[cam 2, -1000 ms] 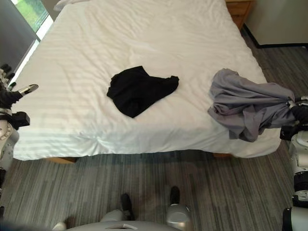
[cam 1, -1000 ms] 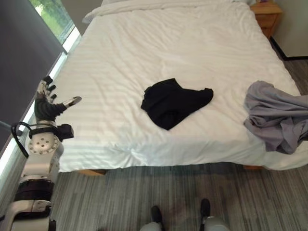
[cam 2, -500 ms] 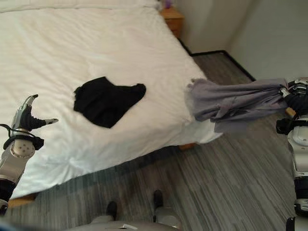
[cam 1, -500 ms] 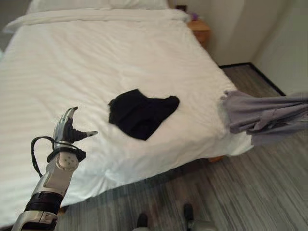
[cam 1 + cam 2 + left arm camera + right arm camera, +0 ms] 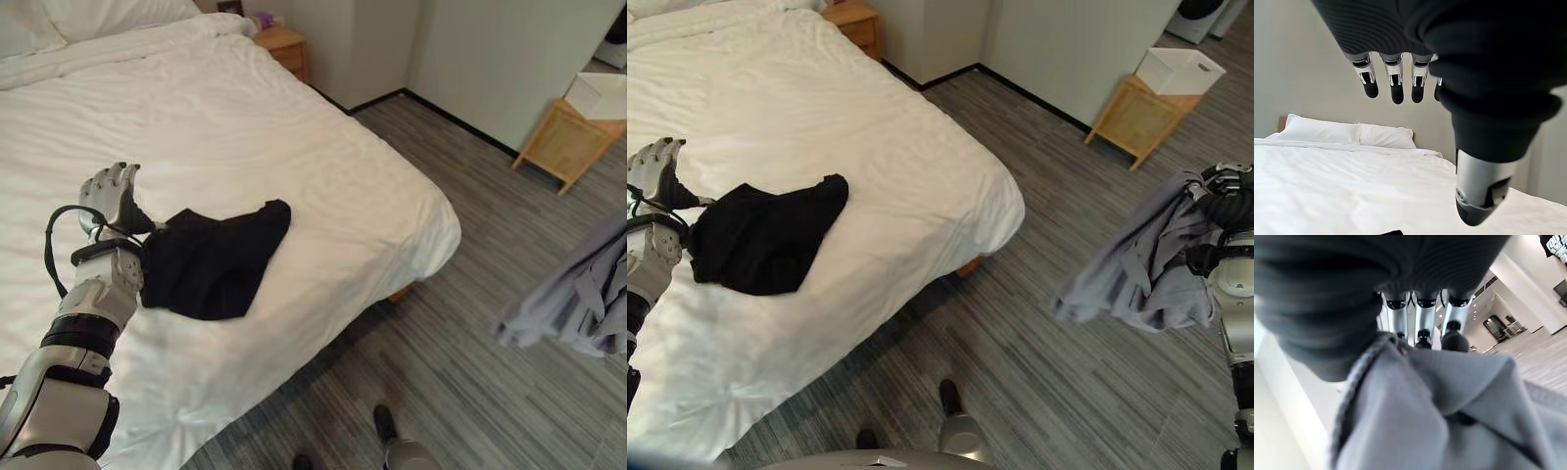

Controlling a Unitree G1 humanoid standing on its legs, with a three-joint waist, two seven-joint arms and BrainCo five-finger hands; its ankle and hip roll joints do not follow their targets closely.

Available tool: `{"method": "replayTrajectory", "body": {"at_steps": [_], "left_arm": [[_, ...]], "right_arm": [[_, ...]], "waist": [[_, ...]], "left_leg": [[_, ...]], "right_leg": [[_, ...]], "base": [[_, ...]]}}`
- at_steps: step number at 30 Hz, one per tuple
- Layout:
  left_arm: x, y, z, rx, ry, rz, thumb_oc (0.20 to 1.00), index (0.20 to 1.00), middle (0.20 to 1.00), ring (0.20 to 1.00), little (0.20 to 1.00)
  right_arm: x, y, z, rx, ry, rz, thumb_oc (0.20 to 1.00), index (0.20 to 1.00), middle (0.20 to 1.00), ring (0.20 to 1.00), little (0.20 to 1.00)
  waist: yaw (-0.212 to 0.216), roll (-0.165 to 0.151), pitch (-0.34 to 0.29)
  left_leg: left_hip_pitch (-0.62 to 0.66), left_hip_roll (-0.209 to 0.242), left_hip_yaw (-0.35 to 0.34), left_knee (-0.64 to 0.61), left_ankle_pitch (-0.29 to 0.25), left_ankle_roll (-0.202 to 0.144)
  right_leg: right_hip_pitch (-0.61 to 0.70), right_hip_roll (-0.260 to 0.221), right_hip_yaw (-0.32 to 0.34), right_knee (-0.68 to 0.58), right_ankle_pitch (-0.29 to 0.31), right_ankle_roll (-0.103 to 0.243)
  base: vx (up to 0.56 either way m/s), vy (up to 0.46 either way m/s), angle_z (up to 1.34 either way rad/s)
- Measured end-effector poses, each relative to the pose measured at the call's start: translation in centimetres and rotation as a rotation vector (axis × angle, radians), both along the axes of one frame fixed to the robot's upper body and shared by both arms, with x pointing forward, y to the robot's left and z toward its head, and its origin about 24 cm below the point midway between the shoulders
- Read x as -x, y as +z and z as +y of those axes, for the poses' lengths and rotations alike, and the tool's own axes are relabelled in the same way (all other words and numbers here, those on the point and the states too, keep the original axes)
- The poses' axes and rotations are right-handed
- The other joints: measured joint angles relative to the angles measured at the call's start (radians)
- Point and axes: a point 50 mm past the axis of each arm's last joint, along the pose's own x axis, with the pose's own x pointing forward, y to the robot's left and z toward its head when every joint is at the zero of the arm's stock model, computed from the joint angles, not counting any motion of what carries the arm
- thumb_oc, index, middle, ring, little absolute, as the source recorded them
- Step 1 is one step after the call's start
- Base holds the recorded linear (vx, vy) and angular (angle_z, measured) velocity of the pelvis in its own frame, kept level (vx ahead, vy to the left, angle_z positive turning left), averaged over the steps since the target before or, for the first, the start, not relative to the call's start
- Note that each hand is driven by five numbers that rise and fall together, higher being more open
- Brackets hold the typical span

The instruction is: Pick up bed clothes into laundry basket.

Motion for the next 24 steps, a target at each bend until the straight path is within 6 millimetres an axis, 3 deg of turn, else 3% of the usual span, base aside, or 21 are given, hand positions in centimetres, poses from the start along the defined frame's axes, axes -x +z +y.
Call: {"method": "replayTrajectory", "body": {"at_steps": [3,5,6,7,8,9,10,11,12,14,15,17,18,19,20,21,22,23,24], "left_arm": [[0.7,-1.9,1.5,0.011,0.098,0.087,1.0,1.0,1.0,1.0,1.0],[1.3,-3.0,2.3,0.032,0.155,0.14,1.0,1.0,1.0,1.0,1.0],[1.4,-3.5,2.4,0.043,0.166,0.152,1.0,1.0,1.0,1.0,1.0],[1.6,-3.8,2.7,0.055,0.182,0.164,1.0,1.0,1.0,1.0,1.0],[1.7,-5.0,2.3,0.06,0.18,0.223,1.0,1.0,1.0,1.0,1.0],[1.3,-5.1,1.9,0.054,0.16,0.239,1.0,1.0,1.0,1.0,1.0],[1.2,-4.8,1.9,0.055,0.162,0.231,1.0,1.0,1.0,1.0,1.0],[1.1,-4.5,2.0,0.05,0.163,0.228,1.0,1.0,1.0,1.0,1.0],[1.2,-4.5,2.1,0.046,0.169,0.233,1.0,1.0,1.0,1.0,1.0],[1.5,-4.0,2.8,0.067,0.196,0.22,0.2,0.2,0.2,0.2,0.2],[1.5,-3.9,2.9,0.07,0.198,0.221,0.2,0.2,0.2,0.2,0.2],[2.0,-3.9,3.4,0.09,0.213,0.207,0.2,0.2,0.2,0.2,0.2],[2.1,-3.5,3.7,0.087,0.218,0.194,0.2,0.2,0.2,0.2,0.2],[2.2,-3.0,4.0,0.08,0.222,0.183,0.2,0.2,0.2,0.2,0.2],[2.3,-2.3,4.3,0.078,0.222,0.166,0.2,0.2,0.2,0.2,0.2],[1.9,-1.8,4.0,0.112,0.203,0.128,0.2,0.2,0.2,0.2,0.2],[1.7,-1.5,3.7,0.129,0.184,0.106,0.2,0.2,0.2,0.2,0.2],[1.5,-1.1,3.4,0.15,0.164,0.078,0.2,0.2,0.2,0.2,0.2],[1.4,-0.5,2.5,0.244,0.106,-0.011,0.2,0.2,0.2,0.2,0.2]], "right_arm": [[-0.1,0.2,0.1,0.007,0.006,-0.005,0.2,0.2,0.2,0.2,0.2],[-0.1,0.2,0.2,0.009,0.01,-0.006,0.2,0.2,0.2,0.2,0.2],[0.0,0.0,0.1,0.011,0.007,0.004,0.2,0.2,0.2,0.2,0.2],[-0.1,0.0,0.2,0.016,0.011,0.005,0.2,0.2,0.2,0.2,0.2],[0.0,0.8,0.0,0.038,0.007,-0.008,0.2,0.2,0.2,0.2,0.2],[0.1,1.3,-0.2,0.054,0.003,-0.009,0.2,0.2,0.2,0.2,0.2],[0.0,1.2,-0.1,0.055,0.008,-0.006,0.2,0.2,0.2,0.2,0.2],[-0.2,1.7,0.3,0.061,0.025,-0.023,0.2,0.2,0.2,0.2,0.2],[-0.7,2.7,1.0,0.076,0.065,-0.065,0.2,0.2,0.2,0.2,0.2],[-1.3,3.0,1.8,0.086,0.097,-0.068,0.2,0.2,0.2,0.2,0.2],[-1.2,2.8,1.9,0.089,0.105,-0.06,0.2,0.2,0.2,0.2,0.2],[-1.0,2.5,2.0,0.092,0.109,-0.046,0.2,0.2,0.2,0.2,0.2],[-0.9,2.3,1.9,0.091,0.107,-0.042,0.2,0.2,0.2,0.2,0.2],[-0.8,2.1,1.8,0.09,0.103,-0.032,0.2,0.2,0.2,0.2,0.2],[-0.7,2.3,1.6,0.09,0.095,-0.04,0.2,0.2,0.2,0.2,0.2],[-0.5,2.5,1.4,0.089,0.085,-0.049,0.2,0.2,0.2,0.2,0.2],[-0.2,2.4,1.2,0.089,0.077,-0.045,0.2,0.2,0.2,0.2,0.2],[-0.1,2.2,1.1,0.089,0.074,-0.038,0.2,0.2,0.2,0.2,0.2],[-0.2,2.4,1.5,0.107,0.085,-0.043,0.2,0.2,0.2,0.2,0.2]], "waist": [[-0.008,-0.009,0.013],[-0.008,-0.021,0.045],[-0.01,-0.046,0.057],[-0.007,-0.068,0.065],[-0.018,-0.034,0.095],[-0.023,-0.02,0.119],[-0.023,-0.044,0.115],[-0.009,-0.055,0.121],[0.0,-0.035,0.128],[0.007,-0.031,0.131],[0.007,-0.032,0.131],[0.016,-0.035,0.133],[0.023,-0.043,0.137],[0.028,-0.063,0.137],[0.033,-0.077,0.144],[0.042,-0.062,0.151],[0.039,-0.064,0.151],[0.041,-0.082,0.146],[0.055,-0.086,0.153]], "left_leg": [[-0.031,-0.007,0.03,0.002,-0.001,0.009],[-0.038,0.003,0.04,0.002,0.006,0.019],[-0.038,-0.005,0.053,0.005,0.006,0.019],[-0.035,-0.019,0.062,0.005,0.006,0.02],[-0.075,0.014,0.064,0.014,0.012,0.027],[-0.105,0.03,0.07,0.007,0.038,0.027],[-0.106,0.013,0.071,0.007,0.042,0.022],[-0.106,0.008,0.09,0.01,0.038,0.017],[-0.132,0.017,0.095,0.027,0.031,0.009],[-0.134,0.027,0.112,0.012,0.03,0.006],[-0.133,0.031,0.112,0.012,0.029,0.005],[-0.126,0.057,0.137,0.014,0.023,0.007],[-0.121,0.067,0.147,0.013,0.023,0.007],[-0.11,0.058,0.153,0.013,0.024,0.008],[-0.098,0.06,0.169,0.019,0.021,0.004],[-0.102,0.077,0.168,0.013,0.021,0.004],[-0.1,0.074,0.163,0.012,0.025,-0.002],[-0.086,0.055,0.16,0.01,0.031,-0.01],[-0.073,0.053,0.162,0.008,0.03,-0.016]], "right_leg": [[-0.052,0.012,0.023,0.0,0.05,0.01],[-0.077,0.02,0.023,0.0,0.086,0.052],[-0.079,0.011,0.013,-0.005,0.055,0.073],[-0.083,-0.004,0.002,-0.007,-0.028,0.072],[-0.108,0.008,-0.032,-0.001,-0.09,0.08],[-0.114,0.029,-0.071,0.0,-0.016,0.006],[-0.088,0.02,-0.058,-0.006,0.036,0.004],[-0.101,0.021,-0.049,-0.003,0.032,-0.016],[-0.128,0.037,-0.036,-0.003,0.065,-0.003],[-0.147,0.052,-0.035,-0.003,0.086,0.006],[-0.147,0.056,-0.038,-0.003,0.093,0.005],[-0.159,0.079,-0.056,-0.004,0.143,0.06],[-0.161,0.077,-0.086,-0.007,0.129,0.087],[-0.148,0.056,-0.125,-0.01,0.057,0.127],[-0.133,0.045,-0.208,-0.009,-0.086,0.077],[-0.128,0.047,-0.239,-0.003,-0.064,0.04],[-0.116,0.037,-0.244,-0.003,-0.044,0.012],[-0.095,0.021,-0.242,-0.004,-0.032,0.012],[-0.09,0.018,-0.237,-0.003,0.02,-0.03]], "base": [[-0.04,0.052,-0.36],[-0.04,0.011,-0.39],[-0.04,0.023,-0.21],[-0.06,0.022,-0.23],[-0.08,0.028,-0.23],[-0.09,0.025,-0.09],[-0.08,0.016,-0.23],[-0.06,-0.011,-0.36],[-0.04,-0.026,-0.52],[-0.03,-0.025,-0.34],[-0.03,-0.047,-0.19],[0.0,-0.039,-0.32],[0.0,-0.01,-0.3],[-0.02,-0.011,-0.27],[-0.02,-0.006,-0.2],[-0.01,-0.006,-0.12],[0.0,-0.013,0.15],[0.02,-0.019,0.12],[0.05,-0.035,0.02]]}}
